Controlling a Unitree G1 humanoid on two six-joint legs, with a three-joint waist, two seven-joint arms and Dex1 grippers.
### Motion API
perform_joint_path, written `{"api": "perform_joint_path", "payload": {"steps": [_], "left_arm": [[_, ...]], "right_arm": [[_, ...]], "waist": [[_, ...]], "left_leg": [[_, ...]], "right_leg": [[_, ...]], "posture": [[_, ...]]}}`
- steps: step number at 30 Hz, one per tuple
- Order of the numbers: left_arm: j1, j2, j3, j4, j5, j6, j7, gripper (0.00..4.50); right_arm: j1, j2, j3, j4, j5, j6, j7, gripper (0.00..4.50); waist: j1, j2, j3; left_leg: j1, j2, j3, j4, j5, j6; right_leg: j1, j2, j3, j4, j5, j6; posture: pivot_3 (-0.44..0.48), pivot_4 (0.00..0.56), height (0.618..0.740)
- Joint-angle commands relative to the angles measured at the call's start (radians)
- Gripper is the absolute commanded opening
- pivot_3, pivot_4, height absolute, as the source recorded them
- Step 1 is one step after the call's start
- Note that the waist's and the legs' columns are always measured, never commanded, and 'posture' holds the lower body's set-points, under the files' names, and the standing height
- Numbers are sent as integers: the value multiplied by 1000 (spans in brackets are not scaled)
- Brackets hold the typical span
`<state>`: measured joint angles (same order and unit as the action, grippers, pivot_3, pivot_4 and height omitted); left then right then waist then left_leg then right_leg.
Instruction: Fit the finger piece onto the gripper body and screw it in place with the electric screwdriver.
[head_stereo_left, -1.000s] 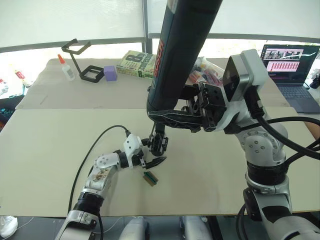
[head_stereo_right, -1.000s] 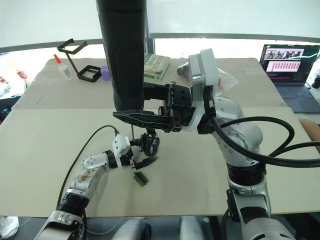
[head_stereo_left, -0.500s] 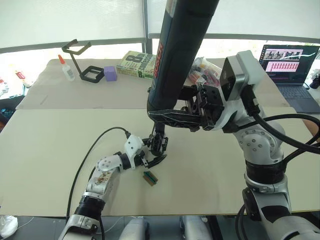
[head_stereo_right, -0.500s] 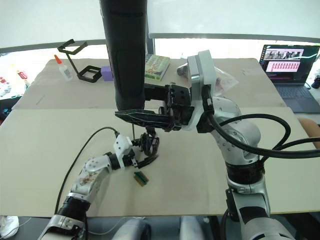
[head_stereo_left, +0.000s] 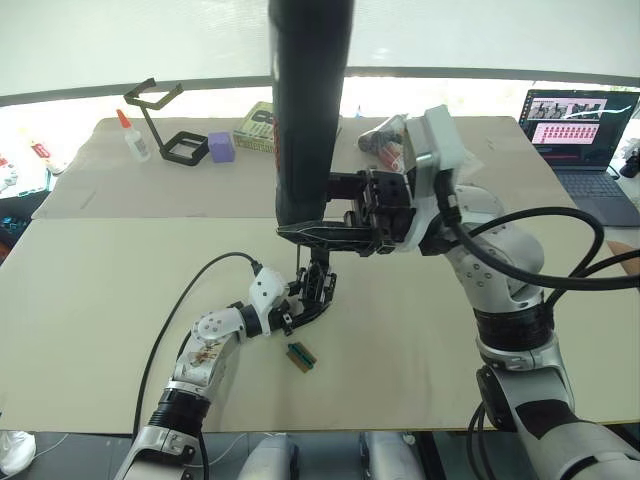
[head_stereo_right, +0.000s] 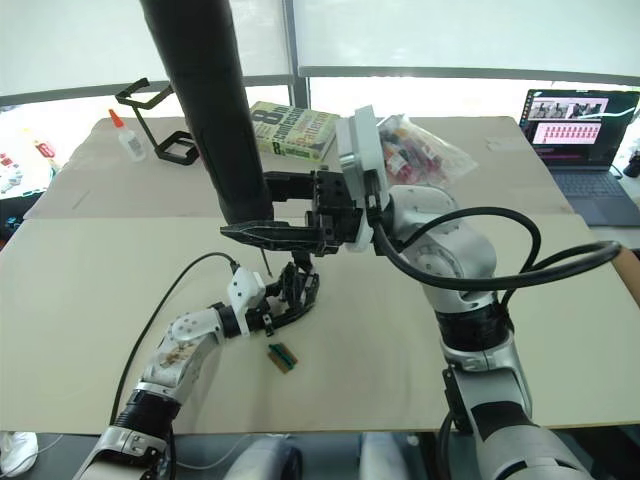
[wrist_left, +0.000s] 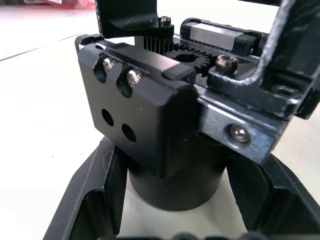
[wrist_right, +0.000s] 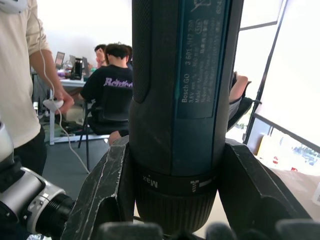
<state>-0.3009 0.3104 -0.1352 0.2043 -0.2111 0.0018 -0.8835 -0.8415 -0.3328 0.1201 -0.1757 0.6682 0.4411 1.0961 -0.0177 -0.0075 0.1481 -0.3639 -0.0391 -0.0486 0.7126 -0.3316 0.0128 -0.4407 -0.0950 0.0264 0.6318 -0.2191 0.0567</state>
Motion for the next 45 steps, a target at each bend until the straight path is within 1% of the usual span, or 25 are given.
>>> {"api": "perform_joint_path", "payload": {"steps": [1,8,23,29,45], "left_arm": [[16,6,-11,2,6,10,-4,2320],[22,4,-10,-6,7,9,3,2320],[24,2,-8,-6,4,4,5,2320],[22,1,-8,-3,2,3,3,2320],[23,8,-4,-1,-1,2,-3,2320]], "right_arm": [[-37,19,4,18,-27,-55,17,1916],[-37,47,28,50,-67,-45,15,1916],[-5,46,56,85,-124,-86,61,1916],[8,58,59,96,-149,-101,53,1916],[33,37,59,84,-161,-81,66,1916]], "waist": [[0,0,0],[-1,0,0],[-1,0,0],[-1,0,0],[-1,0,0]], "left_leg": [[0,0,0,0,0,0],[0,0,0,0,0,0],[0,0,0,0,0,0],[0,0,0,0,0,0],[0,0,0,0,0,0]], "right_leg": [[0,0,0,0,0,0],[0,0,0,0,0,0],[0,0,0,0,0,0],[0,0,0,0,0,0],[0,0,0,0,0,0]], "posture": [[0,150,740],[0,150,740],[0,150,740],[0,150,740],[0,150,740]]}}
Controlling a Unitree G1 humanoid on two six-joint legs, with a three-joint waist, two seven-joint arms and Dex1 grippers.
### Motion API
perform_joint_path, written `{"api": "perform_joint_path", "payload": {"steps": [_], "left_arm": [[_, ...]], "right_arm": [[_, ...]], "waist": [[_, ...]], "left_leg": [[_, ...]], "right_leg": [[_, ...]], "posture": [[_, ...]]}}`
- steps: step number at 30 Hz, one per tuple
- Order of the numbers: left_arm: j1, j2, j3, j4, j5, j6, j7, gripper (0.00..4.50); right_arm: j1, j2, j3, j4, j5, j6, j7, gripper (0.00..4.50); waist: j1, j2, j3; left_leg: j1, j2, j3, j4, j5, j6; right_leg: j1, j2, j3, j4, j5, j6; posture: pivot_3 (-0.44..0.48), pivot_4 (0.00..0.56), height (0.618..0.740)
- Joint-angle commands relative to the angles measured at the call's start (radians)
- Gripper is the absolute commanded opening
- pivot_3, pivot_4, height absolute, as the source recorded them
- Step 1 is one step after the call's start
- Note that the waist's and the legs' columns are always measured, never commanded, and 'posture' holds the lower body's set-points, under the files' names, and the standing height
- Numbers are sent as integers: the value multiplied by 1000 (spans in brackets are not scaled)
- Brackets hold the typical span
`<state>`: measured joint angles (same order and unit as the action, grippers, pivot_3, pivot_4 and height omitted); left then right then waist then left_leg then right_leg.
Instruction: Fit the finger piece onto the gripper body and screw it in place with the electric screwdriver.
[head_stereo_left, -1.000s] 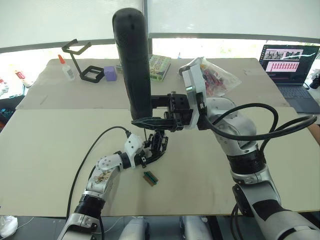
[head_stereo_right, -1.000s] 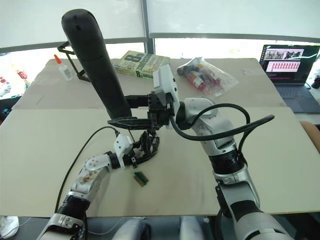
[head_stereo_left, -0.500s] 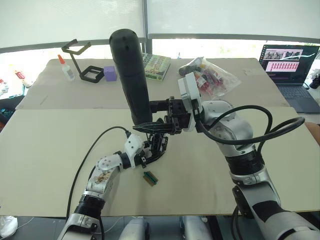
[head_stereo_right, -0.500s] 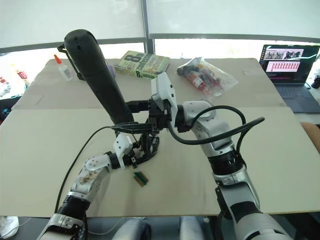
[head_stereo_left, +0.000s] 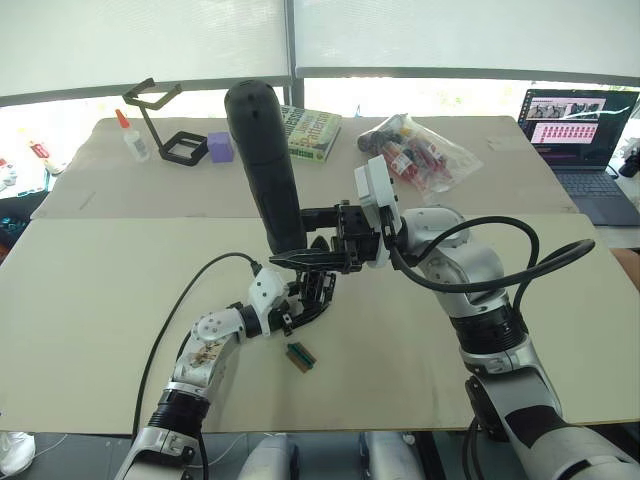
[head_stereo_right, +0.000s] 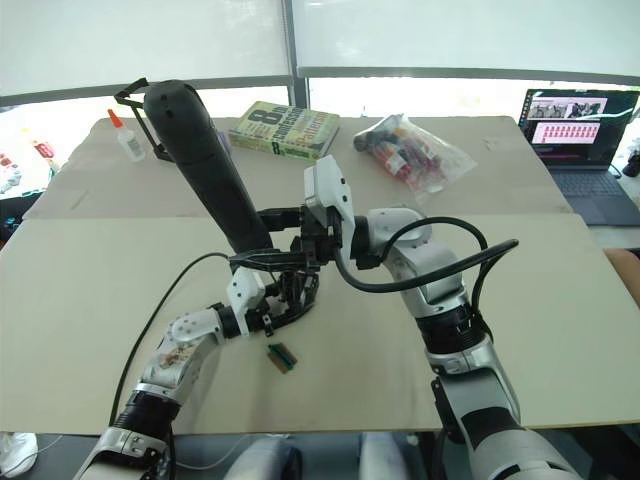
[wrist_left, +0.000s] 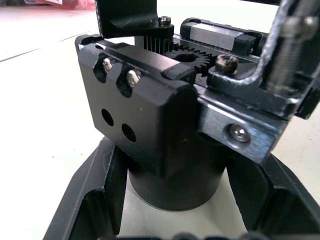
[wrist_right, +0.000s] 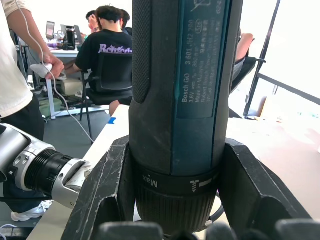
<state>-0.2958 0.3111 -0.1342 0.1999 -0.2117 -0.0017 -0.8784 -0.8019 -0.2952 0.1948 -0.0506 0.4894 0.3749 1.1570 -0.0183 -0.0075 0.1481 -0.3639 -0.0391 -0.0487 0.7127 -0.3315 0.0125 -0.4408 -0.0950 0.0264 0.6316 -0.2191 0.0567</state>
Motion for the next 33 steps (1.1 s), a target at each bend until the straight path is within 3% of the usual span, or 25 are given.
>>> {"api": "perform_joint_path", "payload": {"steps": [1,33], "left_arm": [[17,7,-5,4,0,6,-9,2320],[27,7,-7,0,-6,7,-9,2320]], "right_arm": [[-6,-3,-15,-44,20,-11,7,1916],[-31,-1,-26,-88,45,4,-3,1916]], "waist": [[0,0,0],[-2,0,0]], "left_leg": [[0,0,0,0,0,0],[0,0,0,0,0,0]], "right_leg": [[0,0,0,0,0,0],[0,0,0,0,0,0]], "posture": [[0,150,740],[0,150,740]]}}
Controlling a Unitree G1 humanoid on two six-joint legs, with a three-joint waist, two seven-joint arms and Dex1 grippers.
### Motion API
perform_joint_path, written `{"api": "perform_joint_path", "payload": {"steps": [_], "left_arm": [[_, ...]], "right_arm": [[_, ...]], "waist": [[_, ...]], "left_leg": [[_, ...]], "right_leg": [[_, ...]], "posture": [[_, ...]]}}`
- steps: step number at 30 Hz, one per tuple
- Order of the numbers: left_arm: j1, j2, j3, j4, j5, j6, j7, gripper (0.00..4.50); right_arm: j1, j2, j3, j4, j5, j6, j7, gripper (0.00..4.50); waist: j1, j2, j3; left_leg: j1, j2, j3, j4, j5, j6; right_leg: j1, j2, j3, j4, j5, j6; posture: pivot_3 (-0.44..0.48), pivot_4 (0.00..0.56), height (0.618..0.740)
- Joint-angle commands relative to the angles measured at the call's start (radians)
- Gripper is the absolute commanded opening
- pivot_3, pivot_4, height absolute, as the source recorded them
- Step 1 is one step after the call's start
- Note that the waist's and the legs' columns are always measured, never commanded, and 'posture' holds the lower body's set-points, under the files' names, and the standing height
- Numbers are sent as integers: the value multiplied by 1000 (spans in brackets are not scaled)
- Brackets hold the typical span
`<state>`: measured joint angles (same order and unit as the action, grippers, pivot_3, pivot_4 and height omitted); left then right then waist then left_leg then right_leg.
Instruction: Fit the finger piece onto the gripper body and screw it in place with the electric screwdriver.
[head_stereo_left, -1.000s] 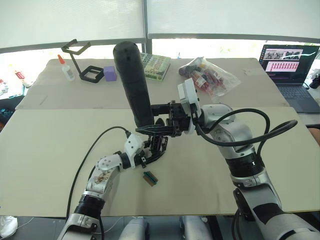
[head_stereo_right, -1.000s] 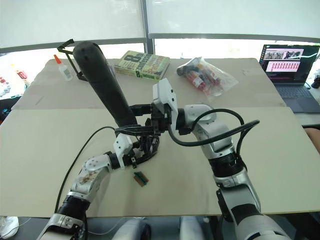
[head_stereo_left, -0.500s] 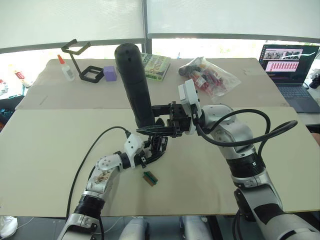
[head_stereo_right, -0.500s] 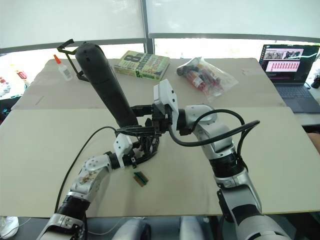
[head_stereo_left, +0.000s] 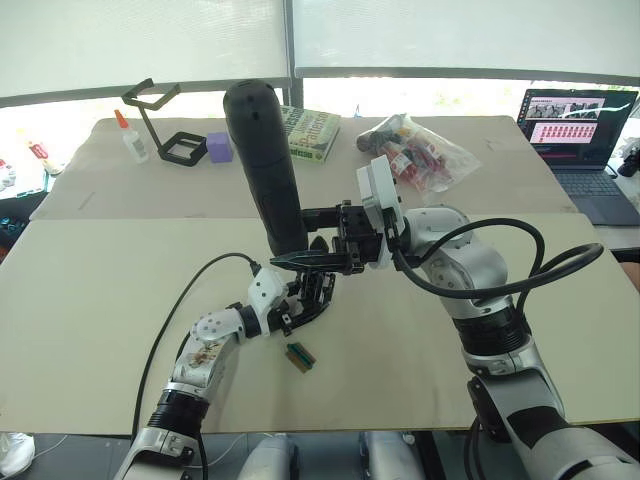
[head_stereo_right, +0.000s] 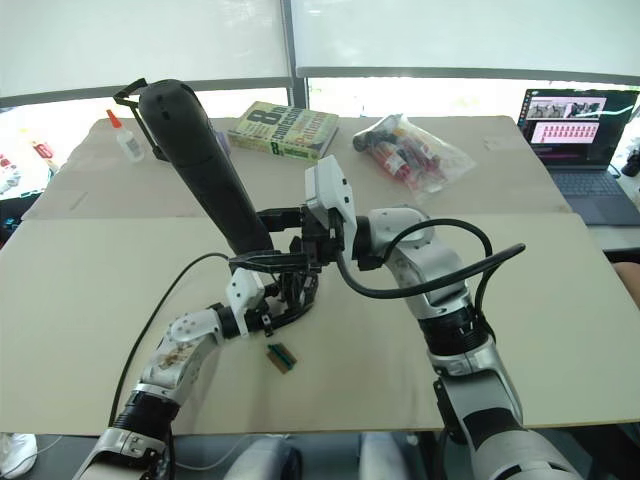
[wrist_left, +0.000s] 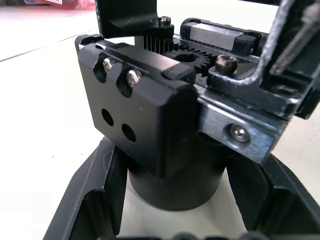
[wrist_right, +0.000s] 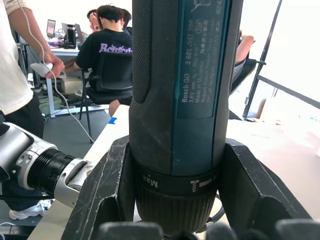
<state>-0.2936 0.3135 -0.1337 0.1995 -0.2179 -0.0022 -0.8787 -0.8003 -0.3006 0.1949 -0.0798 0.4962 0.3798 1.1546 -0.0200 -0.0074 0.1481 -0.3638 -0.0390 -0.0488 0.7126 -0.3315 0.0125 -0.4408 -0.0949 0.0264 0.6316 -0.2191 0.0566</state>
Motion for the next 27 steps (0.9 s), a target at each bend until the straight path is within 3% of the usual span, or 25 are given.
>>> {"api": "perform_joint_path", "payload": {"steps": [1,27], "left_arm": [[25,5,-8,0,0,8,-9,2320],[31,3,-10,-9,-5,14,-10,2320]], "right_arm": [[-32,5,-26,-59,39,0,-2,1916],[-27,8,-11,-62,31,60,-15,1916]], "waist": [[0,0,0],[-2,0,0]], "left_leg": [[0,0,0,0,0,0],[0,0,0,0,0,0]], "right_leg": [[0,0,0,0,0,0],[0,0,0,0,0,0]], "posture": [[0,150,740],[0,150,740]]}}
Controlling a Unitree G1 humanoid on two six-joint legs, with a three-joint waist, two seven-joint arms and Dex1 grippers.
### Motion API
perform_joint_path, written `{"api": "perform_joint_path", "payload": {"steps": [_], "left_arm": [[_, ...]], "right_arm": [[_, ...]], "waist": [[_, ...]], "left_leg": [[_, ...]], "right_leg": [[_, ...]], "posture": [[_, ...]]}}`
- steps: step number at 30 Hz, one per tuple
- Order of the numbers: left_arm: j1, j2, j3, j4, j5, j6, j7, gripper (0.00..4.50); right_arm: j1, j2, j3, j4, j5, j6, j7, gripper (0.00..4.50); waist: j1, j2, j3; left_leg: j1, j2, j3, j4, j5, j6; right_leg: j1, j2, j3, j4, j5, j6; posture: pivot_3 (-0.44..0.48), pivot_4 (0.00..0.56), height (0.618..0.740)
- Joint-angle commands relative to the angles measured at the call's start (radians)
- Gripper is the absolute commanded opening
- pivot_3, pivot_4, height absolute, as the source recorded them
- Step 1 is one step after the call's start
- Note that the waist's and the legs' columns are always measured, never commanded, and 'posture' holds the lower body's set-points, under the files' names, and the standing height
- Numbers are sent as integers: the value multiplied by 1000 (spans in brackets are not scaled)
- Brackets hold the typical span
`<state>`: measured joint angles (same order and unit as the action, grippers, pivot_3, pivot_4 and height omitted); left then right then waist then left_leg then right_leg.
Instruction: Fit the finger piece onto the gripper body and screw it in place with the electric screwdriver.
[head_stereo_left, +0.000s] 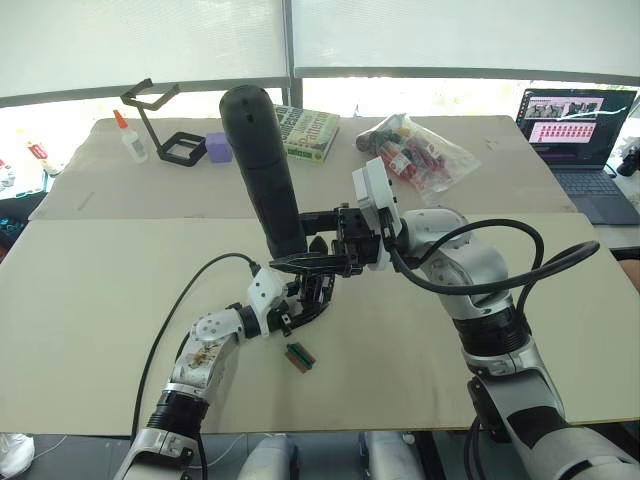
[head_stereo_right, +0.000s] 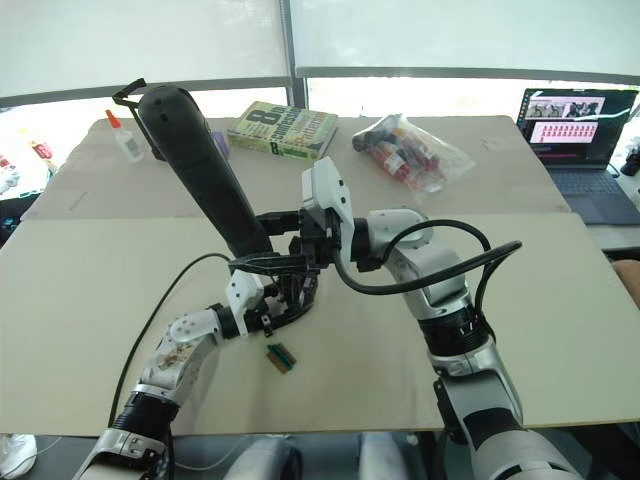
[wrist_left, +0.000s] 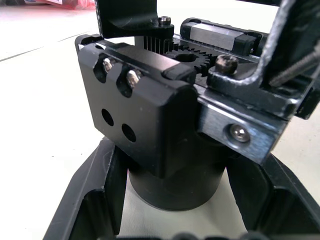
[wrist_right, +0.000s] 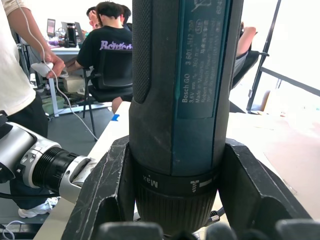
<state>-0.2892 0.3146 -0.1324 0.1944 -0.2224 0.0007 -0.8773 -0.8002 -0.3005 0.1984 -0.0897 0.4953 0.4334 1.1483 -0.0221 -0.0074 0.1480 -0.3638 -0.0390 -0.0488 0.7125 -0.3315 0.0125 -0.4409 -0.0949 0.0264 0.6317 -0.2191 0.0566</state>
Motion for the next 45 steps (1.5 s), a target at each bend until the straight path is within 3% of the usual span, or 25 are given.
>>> {"api": "perform_joint_path", "payload": {"steps": [1,19,45], "left_arm": [[28,2,-12,-4,-1,11,-10,2320],[28,0,-16,-5,-1,11,-14,2320],[39,-2,-17,-20,-5,21,-12,2320]], "right_arm": [[-28,8,-15,-54,34,10,-10,1916],[-72,5,-63,-50,73,31,-30,1916],[-40,7,-25,-71,63,99,-83,1916]], "waist": [[0,0,0],[-2,0,0],[-5,0,0]], "left_leg": [[0,0,0,0,0,0],[0,0,0,0,0,0],[0,0,0,0,0,0]], "right_leg": [[0,0,0,0,0,0],[0,0,0,0,0,0],[0,0,0,0,0,0]], "posture": [[0,150,740],[0,150,740],[0,150,740]]}}
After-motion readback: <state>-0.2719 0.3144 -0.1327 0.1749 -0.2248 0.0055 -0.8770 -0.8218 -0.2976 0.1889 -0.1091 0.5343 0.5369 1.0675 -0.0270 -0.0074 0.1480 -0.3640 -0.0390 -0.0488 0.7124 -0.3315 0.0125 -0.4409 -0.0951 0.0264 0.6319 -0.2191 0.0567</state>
